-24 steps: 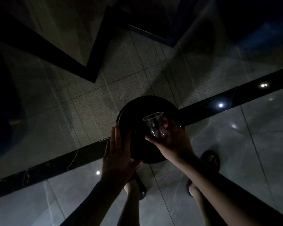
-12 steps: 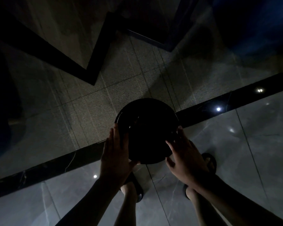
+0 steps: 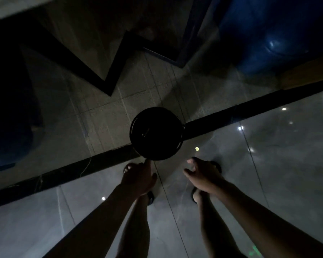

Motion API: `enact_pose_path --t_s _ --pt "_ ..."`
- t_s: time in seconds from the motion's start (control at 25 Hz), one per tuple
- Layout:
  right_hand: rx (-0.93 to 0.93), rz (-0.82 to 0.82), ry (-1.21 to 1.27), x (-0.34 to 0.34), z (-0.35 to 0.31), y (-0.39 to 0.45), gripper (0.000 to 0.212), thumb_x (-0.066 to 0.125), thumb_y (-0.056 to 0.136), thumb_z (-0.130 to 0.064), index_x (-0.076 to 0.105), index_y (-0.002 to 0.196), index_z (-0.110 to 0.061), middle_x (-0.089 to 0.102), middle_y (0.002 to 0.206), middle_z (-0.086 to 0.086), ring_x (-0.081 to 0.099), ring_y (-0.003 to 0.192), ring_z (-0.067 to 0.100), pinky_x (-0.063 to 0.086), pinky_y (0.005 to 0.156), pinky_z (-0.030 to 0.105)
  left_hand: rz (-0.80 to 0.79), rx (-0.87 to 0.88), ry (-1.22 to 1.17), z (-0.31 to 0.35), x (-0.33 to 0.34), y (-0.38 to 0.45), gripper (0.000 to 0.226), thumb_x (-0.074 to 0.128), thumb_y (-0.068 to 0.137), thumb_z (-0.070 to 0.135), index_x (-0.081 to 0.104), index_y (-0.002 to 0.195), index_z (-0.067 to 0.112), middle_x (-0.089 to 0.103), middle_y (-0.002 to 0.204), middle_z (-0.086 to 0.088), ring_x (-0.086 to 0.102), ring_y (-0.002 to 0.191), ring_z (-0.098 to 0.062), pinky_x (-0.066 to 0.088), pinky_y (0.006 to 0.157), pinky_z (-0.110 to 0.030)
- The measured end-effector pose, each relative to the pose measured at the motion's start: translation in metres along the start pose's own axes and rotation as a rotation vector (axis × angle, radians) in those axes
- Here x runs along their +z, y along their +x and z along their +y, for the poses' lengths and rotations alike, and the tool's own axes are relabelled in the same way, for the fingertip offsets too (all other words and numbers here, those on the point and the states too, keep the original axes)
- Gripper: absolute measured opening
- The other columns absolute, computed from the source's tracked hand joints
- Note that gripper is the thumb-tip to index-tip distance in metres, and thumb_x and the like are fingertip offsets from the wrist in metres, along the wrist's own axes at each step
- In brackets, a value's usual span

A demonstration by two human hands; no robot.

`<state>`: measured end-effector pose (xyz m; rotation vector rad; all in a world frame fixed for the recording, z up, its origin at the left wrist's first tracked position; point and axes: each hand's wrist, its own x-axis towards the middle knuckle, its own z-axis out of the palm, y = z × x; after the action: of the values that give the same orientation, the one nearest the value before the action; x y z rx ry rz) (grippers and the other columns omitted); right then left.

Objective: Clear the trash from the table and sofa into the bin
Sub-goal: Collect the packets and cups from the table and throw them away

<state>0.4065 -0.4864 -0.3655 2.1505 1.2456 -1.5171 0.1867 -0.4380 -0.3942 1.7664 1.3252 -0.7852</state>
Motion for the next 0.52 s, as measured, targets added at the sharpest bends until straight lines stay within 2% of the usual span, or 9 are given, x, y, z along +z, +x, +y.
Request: enact_pose_path --t_s 0.08,0.16,0.24,0.32,0.36,0.44,0.48,0.52 --pt "0.088 -0.030 0.085 -0.011 0.012 -0.043 0.047 0.056 0.093 -0.040 0.054 0.133 -0.016 0.061 0.130 0.010 0.059 0.118 0.026 0.045 0.097 0.031 -0.081 -0.002 -0.041 0.008 -0.011 -0.040 0.055 0.045 0.096 0.041 0.037 0.144 0.016 0.050 0.141 -0.015 0.050 0.127 -0.033 0.044 0.104 -0.042" --pt "0.149 -0.038 0.103 -0.026 0.024 -0.084 0.038 0.056 0.094 -0.037 0.060 0.124 -0.014 0.063 0.125 0.012 0.060 0.114 0.031 0.048 0.095 0.035 -0.114 -0.024 -0.132 0.010 -0.025 -0.080 0.046 0.045 0.097 0.039 0.046 0.138 0.018 0.054 0.136 -0.012 0.053 0.123 -0.030 0.045 0.097 -0.038" --pt "0.187 -0.010 0.089 -0.042 0.034 -0.125 0.032 0.056 0.094 -0.037 0.064 0.116 -0.016 0.066 0.121 0.010 0.062 0.109 0.030 0.047 0.087 0.032 -0.118 -0.078 -0.140 0.007 -0.036 -0.121 0.042 0.047 0.096 0.038 0.052 0.132 0.017 0.058 0.132 -0.011 0.056 0.119 -0.030 0.045 0.095 -0.037" --pt "0.219 0.048 0.101 -0.060 0.038 -0.171 0.034 0.059 0.092 -0.041 0.065 0.117 -0.018 0.067 0.121 0.008 0.062 0.110 0.028 0.046 0.088 0.031 -0.144 -0.058 -0.089 0.003 -0.057 -0.162 0.043 0.048 0.095 0.040 0.053 0.131 0.016 0.057 0.135 -0.012 0.056 0.121 -0.031 0.045 0.096 -0.037" --pt "0.223 0.079 0.107 -0.068 0.038 -0.193 0.036 0.060 0.092 -0.042 0.065 0.118 -0.018 0.066 0.122 0.009 0.061 0.111 0.028 0.046 0.090 0.031 -0.130 -0.037 -0.083 0.002 -0.068 -0.181 0.044 0.048 0.095 0.040 0.053 0.131 0.015 0.056 0.136 -0.013 0.056 0.119 -0.030 0.045 0.096 -0.034" --pt "0.207 0.123 0.151 -0.082 0.033 -0.230 0.036 0.062 0.091 -0.042 0.066 0.116 -0.017 0.066 0.120 0.009 0.062 0.109 0.026 0.046 0.088 0.029 -0.067 -0.018 -0.126 0.003 -0.094 -0.212 0.042 0.048 0.095 0.038 0.055 0.126 0.011 0.060 0.129 -0.013 0.063 0.103 -0.022 0.050 0.085 -0.024" --pt "0.174 0.143 0.182 -0.089 0.027 -0.246 0.033 0.063 0.091 -0.041 0.067 0.113 -0.017 0.069 0.116 0.008 0.063 0.104 0.024 0.047 0.083 0.026 -0.022 -0.006 -0.147 0.006 -0.104 -0.226 0.040 0.048 0.095 0.037 0.056 0.122 0.009 0.062 0.125 -0.014 0.064 0.096 -0.020 0.051 0.081 -0.022" --pt "0.134 0.179 0.218 -0.095 0.021 -0.258 0.029 0.063 0.091 -0.038 0.068 0.110 -0.016 0.071 0.109 0.006 0.065 0.097 0.020 0.047 0.076 0.023 0.021 0.017 -0.150 0.008 -0.115 -0.237 0.039 0.048 0.095 0.037 0.056 0.120 0.008 0.063 0.123 -0.015 0.064 0.098 -0.023 0.051 0.083 -0.025"
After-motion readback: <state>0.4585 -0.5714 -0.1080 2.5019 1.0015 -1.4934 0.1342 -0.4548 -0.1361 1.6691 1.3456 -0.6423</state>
